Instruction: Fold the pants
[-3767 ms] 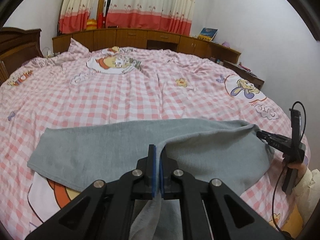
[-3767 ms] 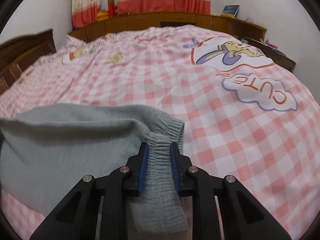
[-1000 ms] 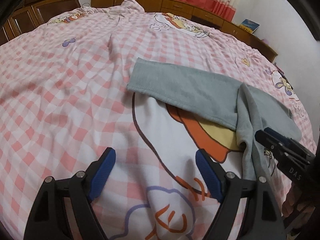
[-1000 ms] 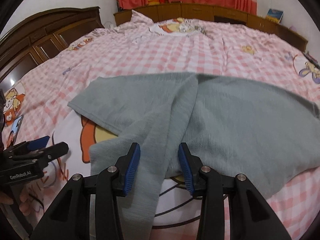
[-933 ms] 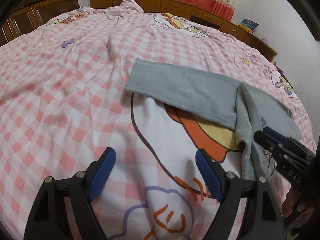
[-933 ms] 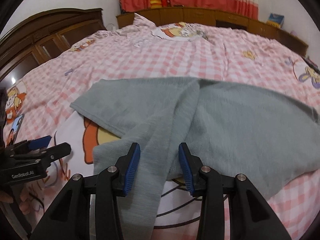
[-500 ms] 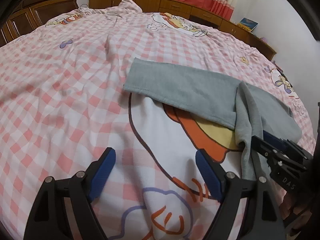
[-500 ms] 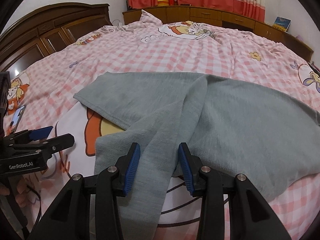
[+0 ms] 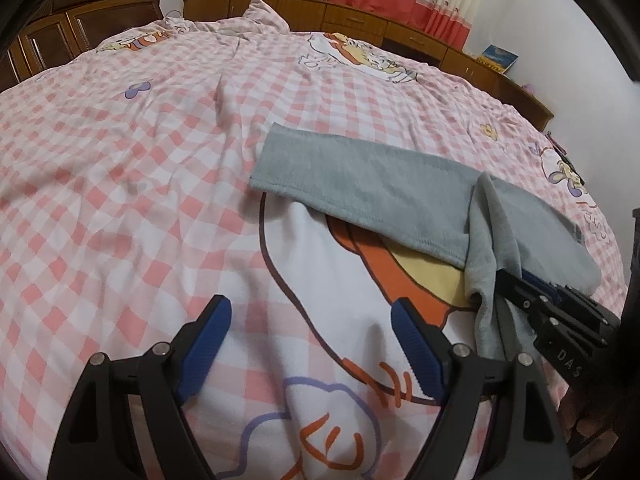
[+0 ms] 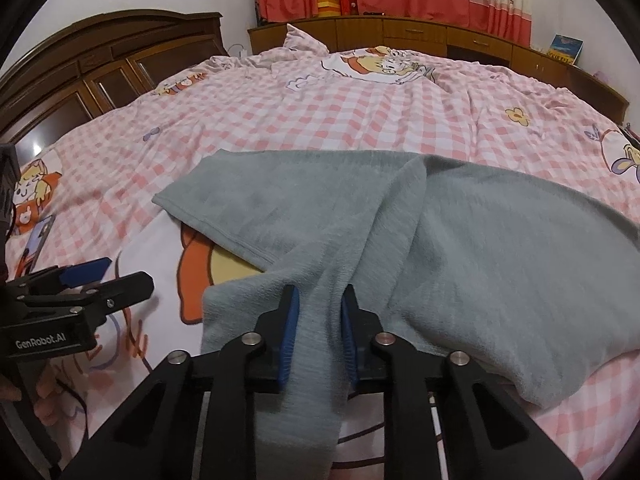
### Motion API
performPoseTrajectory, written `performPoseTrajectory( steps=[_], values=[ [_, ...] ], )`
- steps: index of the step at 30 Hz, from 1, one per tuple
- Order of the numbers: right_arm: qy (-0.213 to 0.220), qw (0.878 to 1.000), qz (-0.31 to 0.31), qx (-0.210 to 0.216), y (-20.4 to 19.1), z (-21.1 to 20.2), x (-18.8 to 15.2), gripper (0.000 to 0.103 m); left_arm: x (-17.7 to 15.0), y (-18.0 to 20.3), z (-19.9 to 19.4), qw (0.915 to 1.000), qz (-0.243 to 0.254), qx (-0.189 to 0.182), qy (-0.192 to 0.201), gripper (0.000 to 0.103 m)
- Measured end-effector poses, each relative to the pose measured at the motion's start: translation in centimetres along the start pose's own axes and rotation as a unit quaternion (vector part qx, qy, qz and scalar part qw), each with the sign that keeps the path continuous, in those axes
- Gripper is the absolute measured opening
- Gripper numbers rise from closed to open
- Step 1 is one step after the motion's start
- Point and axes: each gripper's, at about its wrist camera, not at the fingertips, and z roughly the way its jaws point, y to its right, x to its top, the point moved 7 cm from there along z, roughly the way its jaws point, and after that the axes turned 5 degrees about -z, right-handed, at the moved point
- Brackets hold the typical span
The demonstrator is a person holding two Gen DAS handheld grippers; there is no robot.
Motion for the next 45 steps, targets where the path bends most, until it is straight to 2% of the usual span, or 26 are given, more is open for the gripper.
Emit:
performPoseTrajectory(
  steps=[5, 17, 18, 21, 26, 32, 37, 41, 45],
  values=[
    [0.015, 1.0, 0.006, 0.017, -0.3, -0.6, 0.5, 0.018, -0.1, -0.1, 0.1, 1.0, -0.001, 0.006, -0.001, 0.085],
    [0.008, 1.0, 0.009, 0.018, -0.3, -0.1, -0.4, 0.017, -0.3, 0.3, 0.2, 1.0, 0.005, 0.003, 0.003, 0.085],
    [0.01, 1.0, 0.008, 0.019, -0.4, -0.2, -0.4, 0.012, -0.2, 0.3, 0.1, 1.0, 0.005, 0.003, 0.003, 0.085],
    [0.016, 1.0, 0.008, 0.022, -0.3, -0.4, -0.2, 0.003, -0.3, 0.3, 0.2, 1.0, 0.006, 0.005, 0.003, 0.085],
    [0.031, 0.999, 0.013, 0.04, -0.6, -1.0, 0.7, 0.003, -0.1, 0.1, 0.0, 1.0, 0.002, 0.005, 0.005, 0.085],
    [0.047, 0.996, 0.019, 0.08, -1.4, -1.3, 3.6, 0.003, 0.1, -0.4, -0.4, 0.9999, -0.005, 0.009, 0.012, 0.085],
    [0.079, 0.99, 0.018, 0.113, -2.8, -0.9, 8.6, 0.002, 0.7, -1.7, -1.1, 0.9992, -0.024, 0.018, 0.025, 0.085],
    [0.083, 0.99, 0.005, 0.115, -4.3, 1.9, 12.4, 0.002, 1.1, -3.5, -1.5, 0.9979, -0.045, 0.033, 0.033, 0.085],
    [0.049, 0.993, 0.008, 0.108, -5.1, 7.6, 14.4, 0.002, 1.2, -4.6, -1.4, 0.9971, -0.053, 0.043, 0.034, 0.085]
  ],
)
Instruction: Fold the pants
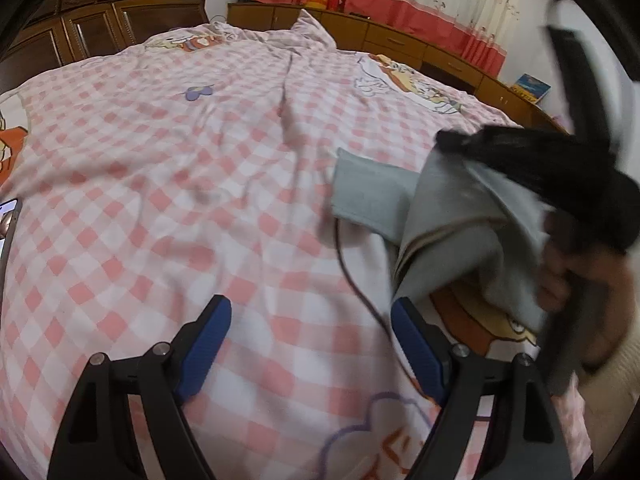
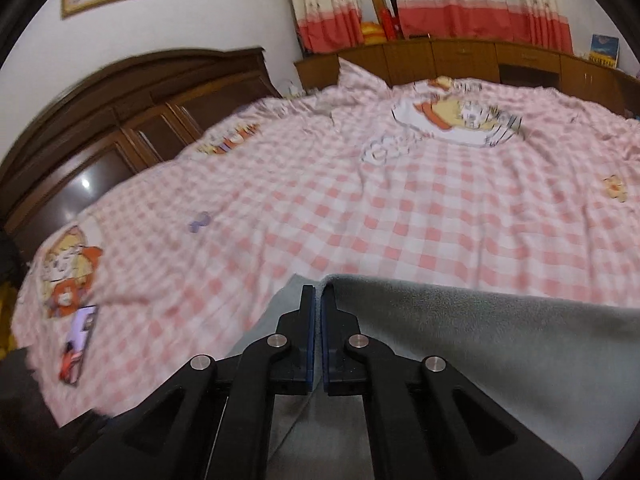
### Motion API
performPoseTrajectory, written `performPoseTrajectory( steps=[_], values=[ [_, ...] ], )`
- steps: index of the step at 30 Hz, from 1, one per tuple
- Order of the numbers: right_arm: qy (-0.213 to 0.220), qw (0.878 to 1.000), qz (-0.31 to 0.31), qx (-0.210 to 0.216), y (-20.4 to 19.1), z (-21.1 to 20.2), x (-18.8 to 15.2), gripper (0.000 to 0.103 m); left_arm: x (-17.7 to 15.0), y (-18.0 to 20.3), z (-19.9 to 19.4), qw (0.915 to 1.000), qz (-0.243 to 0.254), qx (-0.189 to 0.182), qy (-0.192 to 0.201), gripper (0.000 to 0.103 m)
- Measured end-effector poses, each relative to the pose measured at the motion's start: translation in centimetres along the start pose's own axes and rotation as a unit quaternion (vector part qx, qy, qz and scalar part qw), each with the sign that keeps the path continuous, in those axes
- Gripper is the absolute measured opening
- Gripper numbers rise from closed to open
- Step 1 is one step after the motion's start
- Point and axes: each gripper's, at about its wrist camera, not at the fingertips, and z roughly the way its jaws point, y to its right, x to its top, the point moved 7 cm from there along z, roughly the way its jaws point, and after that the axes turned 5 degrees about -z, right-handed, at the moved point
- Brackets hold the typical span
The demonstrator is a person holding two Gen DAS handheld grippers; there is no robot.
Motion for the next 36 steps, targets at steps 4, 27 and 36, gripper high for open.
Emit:
performPoseTrajectory(
  steps=[4, 27, 36],
  values=[
    [-0.055, 0.998, 0.017, -0.018, 1.7, 5.2, -1.0, 0.003, -0.1, -0.3, 0.5, 0.9999, -0.006, -0.007, -0.008, 0.085],
    [-0.099, 0.99, -0.006, -0.104, 11.2, -14.3, -10.1, 0.033, 3.9, 4.7, -0.9, 0.9965, 0.08, -0.023, 0.005, 0.085],
    [-0.107, 0.964, 0.023, -0.241, 19.8, -19.3, -16.7, 0.033, 6.7, 10.0, 0.9, 0.9859, 0.165, -0.025, -0.005, 0.085]
  ],
)
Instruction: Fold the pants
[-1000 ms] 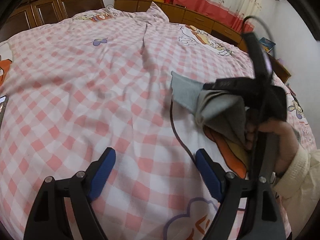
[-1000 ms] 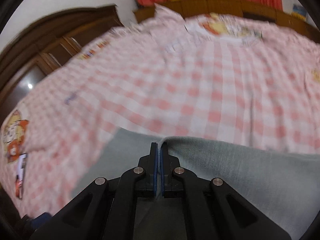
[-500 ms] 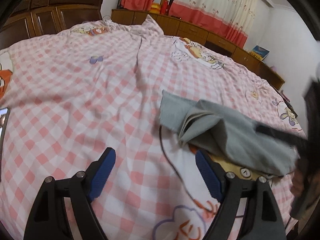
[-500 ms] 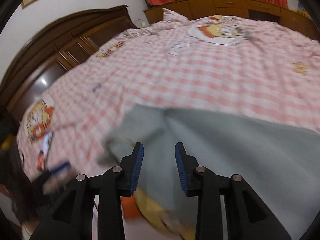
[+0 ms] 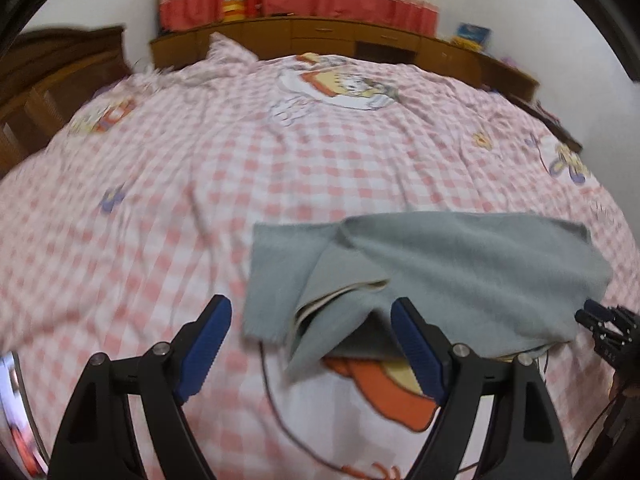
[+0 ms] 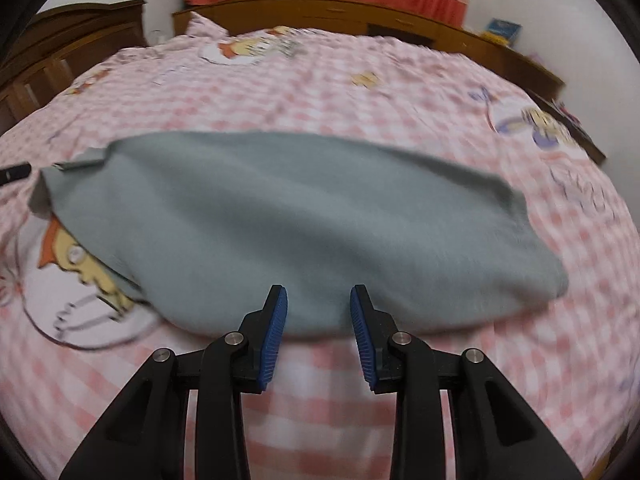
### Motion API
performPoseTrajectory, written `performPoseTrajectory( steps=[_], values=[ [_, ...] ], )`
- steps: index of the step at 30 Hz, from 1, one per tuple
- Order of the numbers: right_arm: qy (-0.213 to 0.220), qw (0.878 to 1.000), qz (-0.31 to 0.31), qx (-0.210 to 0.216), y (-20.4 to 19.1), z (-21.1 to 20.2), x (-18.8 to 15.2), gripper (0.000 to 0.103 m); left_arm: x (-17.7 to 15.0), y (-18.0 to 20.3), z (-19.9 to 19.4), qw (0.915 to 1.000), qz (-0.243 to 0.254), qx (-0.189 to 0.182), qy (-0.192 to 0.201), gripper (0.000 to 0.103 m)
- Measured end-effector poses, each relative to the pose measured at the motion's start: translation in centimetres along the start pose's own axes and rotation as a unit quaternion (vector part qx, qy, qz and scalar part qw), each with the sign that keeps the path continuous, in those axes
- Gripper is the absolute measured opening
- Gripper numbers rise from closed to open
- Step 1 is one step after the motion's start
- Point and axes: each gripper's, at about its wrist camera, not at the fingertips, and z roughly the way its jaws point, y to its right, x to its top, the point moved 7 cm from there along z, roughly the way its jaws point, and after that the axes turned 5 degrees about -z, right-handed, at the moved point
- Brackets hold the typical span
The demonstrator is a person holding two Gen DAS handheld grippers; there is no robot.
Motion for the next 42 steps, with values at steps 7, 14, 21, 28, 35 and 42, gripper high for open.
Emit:
performPoseTrajectory(
  steps=[7, 14, 21, 28, 35, 42],
  values=[
    [0.025, 0.999, 0.026, 0.02, 0.7, 1.6, -1.5, 0.035, 0.2, 2.1, 3.5, 0.9969, 0.059, 0.043, -0.03, 0.082],
    [0.043, 0.996, 0.058, 0.057, 1.4, 1.5, -2.1, 0.035, -0.2, 2.1, 6.1, 0.994, 0.07, 0.061, -0.057, 0.032],
    [0.045, 0.995, 0.06, 0.058, 1.3, 1.5, -2.2, 0.035, 0.5, 2.4, 5.4, 0.9966, 0.049, 0.02, -0.064, 0.022],
    [0.046, 0.995, 0.062, 0.06, 1.3, 1.5, -2.1, 0.036, 1.0, 1.5, 5.6, 0.9974, 0.034, 0.026, -0.058, 0.04],
    [0.046, 0.995, 0.062, 0.06, 1.3, 1.5, -2.2, 0.036, 1.9, 0.8, 5.8, 0.9985, 0.013, 0.003, -0.054, 0.011],
    [0.046, 0.995, 0.061, 0.059, 1.2, 1.5, -2.2, 0.036, 4.3, -1.2, 5.5, 0.9985, 0.011, 0.042, -0.034, 0.005]
  ],
)
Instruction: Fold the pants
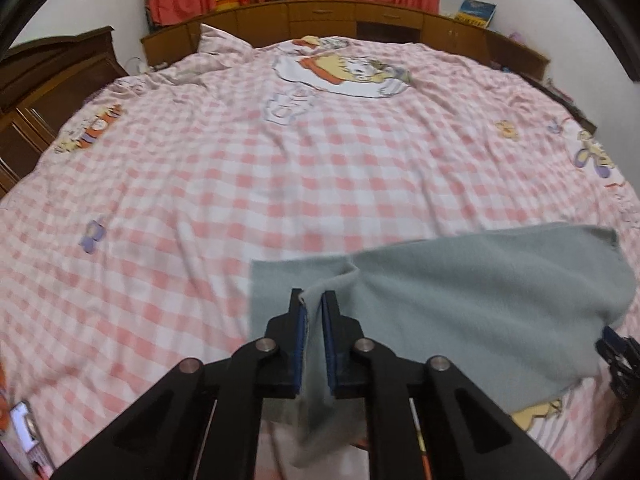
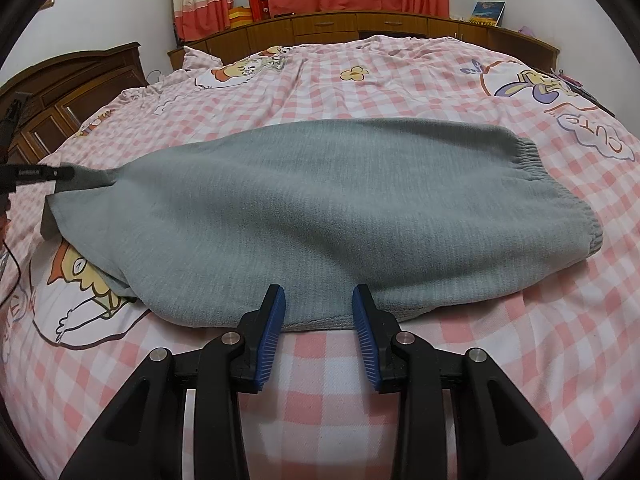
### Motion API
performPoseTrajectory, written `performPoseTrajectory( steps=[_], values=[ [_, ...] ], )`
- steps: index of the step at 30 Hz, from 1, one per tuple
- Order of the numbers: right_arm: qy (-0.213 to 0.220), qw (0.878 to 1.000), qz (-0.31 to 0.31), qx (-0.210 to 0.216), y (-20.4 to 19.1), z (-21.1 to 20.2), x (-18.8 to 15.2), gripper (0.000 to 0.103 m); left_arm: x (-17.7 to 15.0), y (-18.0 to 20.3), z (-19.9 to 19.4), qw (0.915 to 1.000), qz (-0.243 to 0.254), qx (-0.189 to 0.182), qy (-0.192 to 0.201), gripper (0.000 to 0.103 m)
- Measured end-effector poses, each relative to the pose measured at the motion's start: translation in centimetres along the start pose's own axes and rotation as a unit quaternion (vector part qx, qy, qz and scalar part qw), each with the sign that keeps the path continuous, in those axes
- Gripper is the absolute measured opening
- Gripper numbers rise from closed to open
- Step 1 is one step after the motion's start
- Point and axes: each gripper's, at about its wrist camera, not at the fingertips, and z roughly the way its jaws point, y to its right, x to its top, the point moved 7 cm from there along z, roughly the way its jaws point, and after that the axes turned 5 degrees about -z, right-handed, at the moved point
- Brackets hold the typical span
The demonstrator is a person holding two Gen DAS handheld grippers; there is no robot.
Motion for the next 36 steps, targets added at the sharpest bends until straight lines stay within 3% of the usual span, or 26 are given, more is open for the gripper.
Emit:
performPoseTrajectory(
  steps=[8, 12, 23, 25, 27, 28, 32, 36],
  values=[
    [0.0, 1.0, -0.001, -0.001, 0.0, 0.0, 0.0, 0.036, 2.0, -1.7, 1.9, 0.9987, 0.025, 0.042, -0.013, 0.003],
    [-0.001, 1.0, -0.002, -0.002, 0.1, 0.1, 0.0, 0.036, 2.7, -2.8, 3.1, 0.9952, 0.041, 0.089, -0.006, 0.003],
    [-0.003, 1.0, -0.004, -0.002, 0.2, 0.3, 0.1, 0.037, 0.9, -3.5, 8.1, 0.9923, 0.022, 0.115, -0.038, 0.008],
    [-0.003, 1.0, 0.0, 0.007, 0.3, 0.0, 0.2, 0.037, 0.6, -3.5, 7.3, 0.9937, 0.019, 0.106, -0.03, 0.017],
    [-0.005, 1.0, -0.004, 0.013, 0.5, -0.6, 0.5, 0.037, 0.3, -3.1, 5.9, 0.9945, 0.028, 0.098, -0.025, 0.034],
    [0.002, 1.0, -0.009, 0.006, 1.1, -1.2, 0.9, 0.037, 0.2, -2.8, 5.4, 0.9946, 0.034, 0.096, -0.022, 0.038],
    [0.022, 0.999, -0.027, -0.034, 4.6, -3.1, 2.9, 0.037, -0.2, -0.9, 2.6, 0.9966, 0.047, 0.067, -0.006, 0.047],
    [0.023, 0.996, -0.008, -0.091, 11.0, -3.7, 5.1, 0.043, -0.6, 1.6, 1.0, 0.9993, 0.032, 0.019, 0.003, 0.056]
  ],
)
